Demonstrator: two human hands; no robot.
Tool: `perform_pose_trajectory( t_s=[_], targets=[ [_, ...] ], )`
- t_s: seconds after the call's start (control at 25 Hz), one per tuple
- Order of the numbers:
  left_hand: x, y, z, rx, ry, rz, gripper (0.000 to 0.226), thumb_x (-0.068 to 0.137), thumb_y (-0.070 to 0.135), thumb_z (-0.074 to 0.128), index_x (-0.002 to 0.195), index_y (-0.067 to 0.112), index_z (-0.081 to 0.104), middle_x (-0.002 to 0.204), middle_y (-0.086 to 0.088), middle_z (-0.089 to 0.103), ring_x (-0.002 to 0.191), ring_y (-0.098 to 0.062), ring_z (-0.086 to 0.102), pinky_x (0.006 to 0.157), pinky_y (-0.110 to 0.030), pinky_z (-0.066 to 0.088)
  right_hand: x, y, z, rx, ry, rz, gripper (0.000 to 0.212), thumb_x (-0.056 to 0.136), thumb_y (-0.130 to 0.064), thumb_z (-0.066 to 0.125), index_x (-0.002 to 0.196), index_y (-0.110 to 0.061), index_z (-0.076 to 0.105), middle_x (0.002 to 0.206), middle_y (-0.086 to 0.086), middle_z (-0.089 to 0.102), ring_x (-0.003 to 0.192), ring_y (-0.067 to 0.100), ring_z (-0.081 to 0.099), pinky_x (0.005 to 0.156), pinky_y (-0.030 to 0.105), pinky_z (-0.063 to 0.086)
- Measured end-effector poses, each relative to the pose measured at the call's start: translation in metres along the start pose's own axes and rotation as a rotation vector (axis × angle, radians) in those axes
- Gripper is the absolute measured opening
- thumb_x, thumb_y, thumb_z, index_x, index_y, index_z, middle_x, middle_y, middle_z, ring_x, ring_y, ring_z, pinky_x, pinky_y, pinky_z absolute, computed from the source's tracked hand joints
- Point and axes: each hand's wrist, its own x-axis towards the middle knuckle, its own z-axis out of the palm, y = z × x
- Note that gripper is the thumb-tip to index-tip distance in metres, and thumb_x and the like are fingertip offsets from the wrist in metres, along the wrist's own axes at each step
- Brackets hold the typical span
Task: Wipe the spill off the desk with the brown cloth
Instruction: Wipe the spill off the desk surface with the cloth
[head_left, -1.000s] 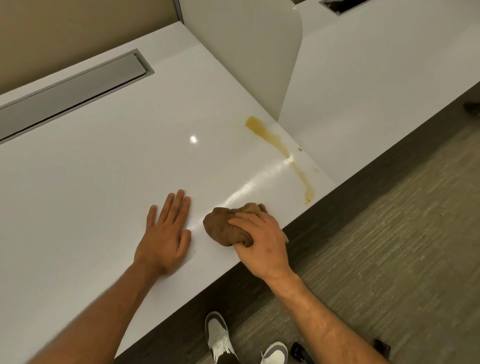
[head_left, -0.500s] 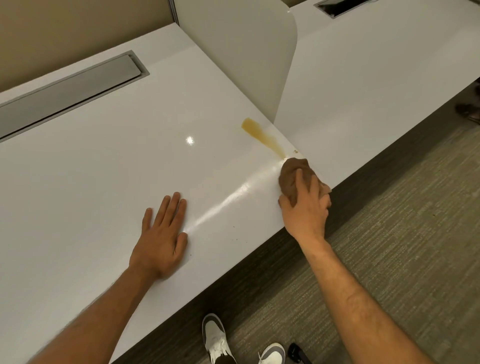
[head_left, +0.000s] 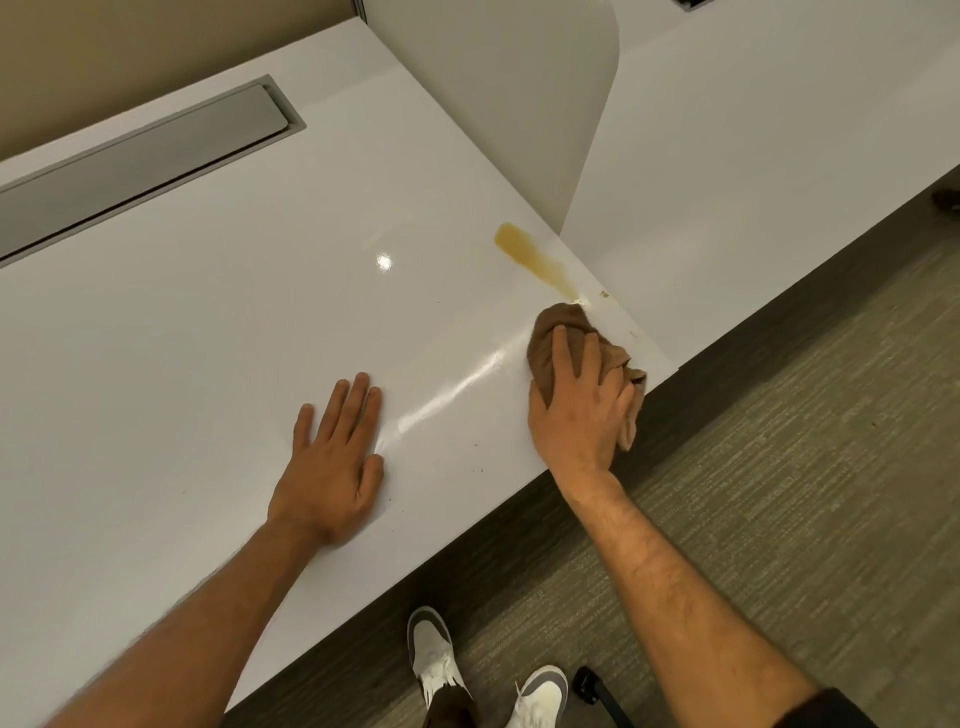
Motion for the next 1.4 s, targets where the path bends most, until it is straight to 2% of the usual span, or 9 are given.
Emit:
perform_pose_trajectory(
  t_s=[0.2, 0.32, 0.4, 0.52, 0.64, 0.76, 0.88, 1.2, 1.4],
  targets=[
    [0.001, 0.002, -0.001, -0.008, 0.002, 0.000, 0.073, 0.102, 0.044, 0.016, 0.166, 0.023, -0.012, 0.174, 0.004, -0.020, 0.161, -0.014, -0.018, 0.129, -0.043, -0.015, -0.028, -0.043, 0.002, 0.025, -0.037, -0.121, 0.079, 0.094, -0.046, 0.058, 0.159, -0.024, 0.019, 0.159, 0.018, 0.035, 0.137, 0.046, 0.040, 0.111, 0.061, 0.033],
    [0.001, 0.002, -0.001, -0.024, 0.006, 0.001, 0.074, 0.101, 0.046, 0.016, 0.166, 0.022, -0.009, 0.175, 0.003, -0.017, 0.162, -0.015, -0.017, 0.130, -0.045, -0.012, -0.047, -0.058, 0.000, 0.163, -0.018, -0.234, 0.068, 0.094, -0.036, 0.062, 0.155, -0.022, 0.036, 0.153, 0.014, 0.047, 0.133, 0.040, 0.048, 0.113, 0.059, 0.036],
    [0.001, 0.002, -0.001, -0.027, 0.007, 0.002, 0.074, 0.102, 0.045, 0.018, 0.167, 0.022, -0.008, 0.175, 0.003, -0.016, 0.162, -0.015, -0.016, 0.131, -0.048, -0.008, -0.046, -0.053, -0.005, 0.420, 0.000, -0.256, 0.054, 0.095, -0.028, 0.062, 0.147, -0.020, 0.051, 0.141, 0.007, 0.061, 0.127, 0.030, 0.058, 0.110, 0.052, 0.042],
    [0.000, 0.001, 0.000, -0.017, 0.008, 0.008, 0.073, 0.103, 0.042, 0.019, 0.167, 0.023, -0.011, 0.175, 0.004, -0.018, 0.161, -0.015, -0.018, 0.131, -0.049, -0.008, -0.032, -0.041, -0.021, 0.802, -0.111, -0.049, 0.045, 0.096, -0.031, 0.061, 0.141, -0.030, 0.055, 0.123, -0.009, 0.068, 0.112, 0.012, 0.063, 0.103, 0.040, 0.050],
    [0.001, -0.001, 0.001, -0.015, 0.008, 0.009, 0.073, 0.103, 0.042, 0.020, 0.167, 0.023, -0.010, 0.175, 0.004, -0.018, 0.162, -0.015, -0.017, 0.131, -0.049, -0.008, -0.022, -0.041, -0.032, 0.986, -0.063, 0.101, 0.046, 0.096, -0.047, 0.051, 0.141, -0.035, 0.051, 0.120, -0.017, 0.065, 0.108, 0.007, 0.062, 0.100, 0.038, 0.053],
    [0.001, 0.000, 0.001, -0.023, 0.009, 0.007, 0.073, 0.103, 0.042, 0.020, 0.167, 0.023, -0.008, 0.176, 0.002, -0.015, 0.162, -0.016, -0.015, 0.131, -0.049, -0.007, -0.039, -0.052, -0.022, 0.636, -0.131, -0.085, 0.059, 0.097, -0.061, 0.035, 0.150, -0.036, 0.037, 0.143, -0.007, 0.055, 0.130, 0.021, 0.050, 0.115, 0.055, 0.035],
    [0.001, 0.001, 0.001, -0.016, 0.011, 0.000, 0.073, 0.102, 0.046, 0.018, 0.166, 0.023, -0.008, 0.175, 0.001, -0.014, 0.162, -0.018, -0.013, 0.130, -0.049, -0.007, -0.071, -0.065, 0.004, 0.117, -0.158, -0.280, 0.078, 0.096, -0.070, 0.026, 0.162, -0.028, 0.014, 0.168, 0.011, 0.023, 0.144, 0.048, 0.031, 0.115, 0.073, 0.019],
    [0.002, 0.001, 0.001, -0.005, -0.023, -0.011, 0.074, 0.101, 0.051, 0.012, 0.165, 0.024, -0.017, 0.174, 0.003, -0.023, 0.161, -0.016, -0.020, 0.131, -0.049, -0.010, -0.020, -0.092, 0.021, 0.077, -0.060, -0.227, 0.090, 0.091, -0.077, 0.035, 0.162, -0.025, 0.018, 0.166, 0.015, 0.028, 0.139, 0.054, 0.037, 0.112, 0.074, 0.024],
    [0.003, 0.002, -0.002, -0.023, -0.028, -0.002, 0.074, 0.102, 0.050, 0.013, 0.166, 0.022, -0.013, 0.174, 0.001, -0.020, 0.162, -0.018, -0.017, 0.131, -0.050, -0.009, 0.050, -0.108, 0.018, 0.146, -0.065, -0.276, 0.080, 0.091, -0.070, 0.048, 0.159, -0.033, 0.028, 0.164, 0.002, 0.035, 0.140, 0.042, 0.038, 0.117, 0.068, 0.018]
  ],
)
